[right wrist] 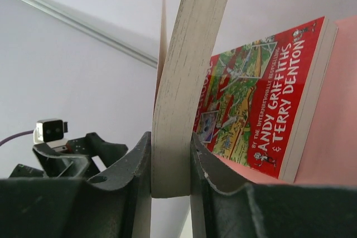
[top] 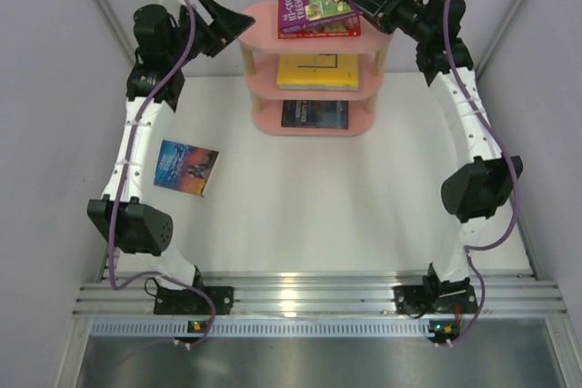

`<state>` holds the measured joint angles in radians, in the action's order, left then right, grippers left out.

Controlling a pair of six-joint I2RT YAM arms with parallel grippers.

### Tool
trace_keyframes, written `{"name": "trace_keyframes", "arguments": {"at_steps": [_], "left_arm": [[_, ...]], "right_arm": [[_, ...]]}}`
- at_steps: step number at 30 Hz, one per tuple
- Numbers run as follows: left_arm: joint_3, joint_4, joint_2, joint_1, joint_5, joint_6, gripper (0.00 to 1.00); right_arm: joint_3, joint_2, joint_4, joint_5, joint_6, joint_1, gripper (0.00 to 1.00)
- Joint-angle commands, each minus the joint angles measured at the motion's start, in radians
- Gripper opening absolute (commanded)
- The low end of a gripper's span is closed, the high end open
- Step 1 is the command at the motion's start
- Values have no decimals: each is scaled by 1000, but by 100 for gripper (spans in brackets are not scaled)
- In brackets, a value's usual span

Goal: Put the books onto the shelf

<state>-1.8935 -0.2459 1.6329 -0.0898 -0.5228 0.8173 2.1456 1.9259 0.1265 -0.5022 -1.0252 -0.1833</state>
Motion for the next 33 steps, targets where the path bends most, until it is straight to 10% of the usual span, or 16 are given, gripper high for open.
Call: {"name": "trace_keyframes", "arguments": {"at_steps": [1, 12, 22, 33], "left_arm": [[-94, 120, 59, -33, 47, -41, 81], [-156, 237, 203, -97, 90, -32, 82], [-162, 238, 252, -114, 112, -35, 81], [-165, 272, 265, -120, 129, -32, 81]], "right_arm": [[28, 1, -191, -18, -55, 31, 0], [54, 102, -212, -53, -104, 47, 0], [45, 91, -50, -9, 2, 61, 57], [40, 42, 33, 79, 105, 73, 65]]}}
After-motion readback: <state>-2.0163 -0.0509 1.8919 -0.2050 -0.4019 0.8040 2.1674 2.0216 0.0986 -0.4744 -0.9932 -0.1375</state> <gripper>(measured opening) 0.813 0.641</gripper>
